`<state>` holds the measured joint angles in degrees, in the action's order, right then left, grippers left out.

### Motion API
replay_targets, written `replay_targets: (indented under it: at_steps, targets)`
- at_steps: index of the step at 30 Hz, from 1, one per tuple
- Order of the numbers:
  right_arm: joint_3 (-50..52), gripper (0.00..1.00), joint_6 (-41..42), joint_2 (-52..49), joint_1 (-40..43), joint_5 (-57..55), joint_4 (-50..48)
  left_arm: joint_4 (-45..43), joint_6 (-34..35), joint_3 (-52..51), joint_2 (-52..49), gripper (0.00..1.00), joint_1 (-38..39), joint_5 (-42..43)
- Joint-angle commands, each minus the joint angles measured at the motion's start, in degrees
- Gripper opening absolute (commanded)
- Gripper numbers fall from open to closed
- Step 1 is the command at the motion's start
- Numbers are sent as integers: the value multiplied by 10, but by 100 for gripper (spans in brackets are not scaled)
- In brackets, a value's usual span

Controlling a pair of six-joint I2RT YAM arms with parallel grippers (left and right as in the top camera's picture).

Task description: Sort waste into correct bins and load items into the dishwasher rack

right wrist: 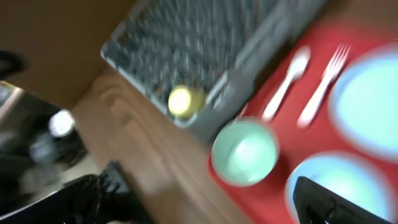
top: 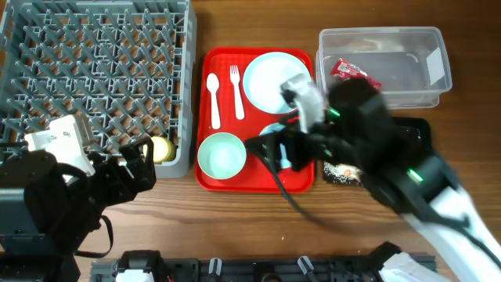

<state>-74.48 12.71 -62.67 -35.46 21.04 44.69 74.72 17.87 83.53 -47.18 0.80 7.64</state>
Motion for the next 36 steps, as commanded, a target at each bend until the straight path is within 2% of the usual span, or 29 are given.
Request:
replay_targets:
  at_steps: [1, 6, 13, 14, 18, 24, 27, 31, 36]
  targets:
    - [2, 100, -191, 103, 3, -106, -3, 0, -9, 6, 2, 100, 1, 9]
    - [70, 100, -298, 212, 55, -127, -10, 0, -9, 6, 2, 100, 1, 9]
    - [285, 100, -305, 360, 187, -94, -111, 0, -9, 6, 2, 100, 1, 9]
    - [338, 100, -302, 397, 204, -87, -136, 0, -9, 6, 2, 100, 1, 9]
    - [448, 100, -249, 481, 236, -86, -200, 0, -9, 6, 2, 100, 1, 9]
    - [581, 100, -170, 579, 275, -86, -264, 0, -9, 6, 2, 100, 1, 9]
    - [637, 100, -168, 620, 278, -86, -294, 0, -9, 6, 2, 100, 1, 9]
    - [703, 100, -169, 625, 278, -86, -361, 0, -9, 6, 2, 100, 1, 9]
    - [734, 100, -170, 625, 278, -86, -442, 0, -9, 6, 2, 100, 1, 9]
